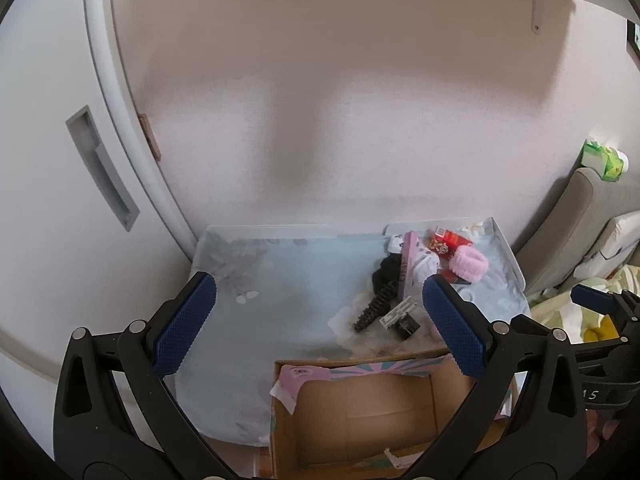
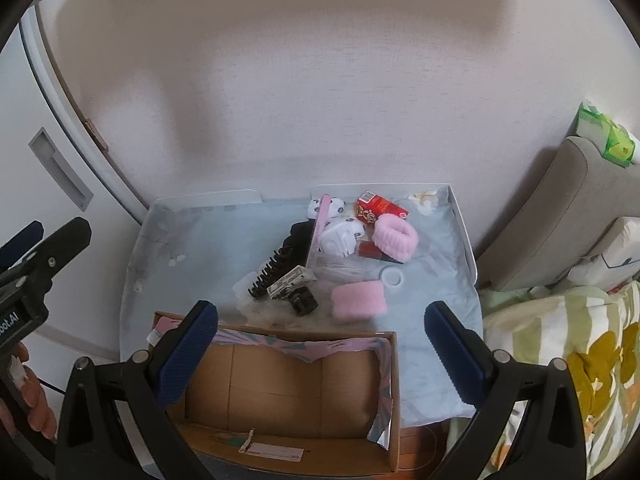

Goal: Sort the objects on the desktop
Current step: 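Move both grippers toward the cluttered items on the blue tray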

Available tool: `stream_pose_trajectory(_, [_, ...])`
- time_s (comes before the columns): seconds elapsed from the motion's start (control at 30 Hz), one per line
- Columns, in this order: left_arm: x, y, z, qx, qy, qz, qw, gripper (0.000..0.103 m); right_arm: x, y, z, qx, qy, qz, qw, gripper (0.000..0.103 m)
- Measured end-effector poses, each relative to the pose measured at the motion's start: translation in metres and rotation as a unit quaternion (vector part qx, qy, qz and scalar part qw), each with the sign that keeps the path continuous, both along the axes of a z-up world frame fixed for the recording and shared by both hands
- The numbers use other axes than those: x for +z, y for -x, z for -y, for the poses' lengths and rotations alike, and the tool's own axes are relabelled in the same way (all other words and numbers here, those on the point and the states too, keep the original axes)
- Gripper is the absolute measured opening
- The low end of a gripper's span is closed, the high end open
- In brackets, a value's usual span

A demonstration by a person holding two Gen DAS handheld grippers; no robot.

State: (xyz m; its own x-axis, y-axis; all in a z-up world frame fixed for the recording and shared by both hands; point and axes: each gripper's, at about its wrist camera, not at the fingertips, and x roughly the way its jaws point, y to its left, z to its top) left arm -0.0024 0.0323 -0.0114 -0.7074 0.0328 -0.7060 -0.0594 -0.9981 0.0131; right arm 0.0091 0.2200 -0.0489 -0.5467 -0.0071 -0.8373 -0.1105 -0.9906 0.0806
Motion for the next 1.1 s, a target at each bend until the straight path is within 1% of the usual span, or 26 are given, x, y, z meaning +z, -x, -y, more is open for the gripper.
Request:
stream_pose_trajectory(0.17, [-0.001, -0.001, -0.001, -0.009, -0.002, 0.006, 0.9999, 0.103, 0.0, -0.002, 0.002, -0.001, -0.008, 0.001, 1.0, 0.102])
stream_pose_trajectory(0.33, [-0.005, 0.001, -0.002, -0.011, -0.007, 0.025, 0.9996, 0.103, 0.001, -0.003, 0.001, -0.003, -0.011, 0.005, 1.0, 0.102])
stream_pose_trajectory(0.43, [-0.006, 0.001, 0.0, -0.015, -0.021, 0.033, 0.9991, 0.103, 0.001, -0.004, 0.0, -0.003, -0.013, 0.005, 1.0, 0.102])
stream_pose_trajectory(0.5, [-0.005, 0.0, 0.001, -0.017, -0.029, 0.031, 0.9989, 0.103, 0.002, -0.004, 0.0, -0.005, -0.015, 0.004, 1.0, 0.102])
stream_pose_trajectory(0.57, [-0.003, -0.001, 0.0, -0.015, -0.024, 0.027, 0.9992, 0.103, 0.003, -0.005, -0.001, -0.006, -0.016, 0.003, 1.0, 0.102])
stream_pose_trajectory(0.63, [-0.001, -0.002, -0.001, -0.022, -0.024, 0.021, 0.9993, 0.103, 0.005, -0.006, -0.004, -0.009, -0.018, -0.001, 1.0, 0.102])
stream_pose_trajectory(0.73, [0.003, -0.007, -0.002, -0.04, -0.039, 0.006, 0.9984, 0.103, 0.01, -0.008, -0.012, -0.015, -0.018, -0.015, 1.0, 0.102])
stream_pose_trajectory(0.87, [0.003, -0.007, -0.001, -0.038, -0.049, 0.005, 0.9981, 0.103, 0.012, -0.009, -0.023, -0.024, -0.018, -0.019, 0.999, 0.102])
stream_pose_trajectory(0.93, [0.003, -0.006, 0.001, -0.037, -0.046, 0.004, 0.9983, 0.103, 0.012, -0.01, -0.026, -0.023, -0.013, -0.021, 0.999, 0.102])
stream_pose_trajectory(1.03, [-0.001, -0.003, -0.001, -0.035, -0.024, 0.005, 0.9991, 0.103, 0.011, -0.009, -0.03, -0.016, -0.009, -0.019, 1.0, 0.102])
stream_pose_trajectory(1.1, [-0.004, 0.0, -0.002, -0.043, -0.01, 0.007, 0.999, 0.103, 0.01, -0.008, -0.033, -0.01, -0.006, -0.018, 1.0, 0.102])
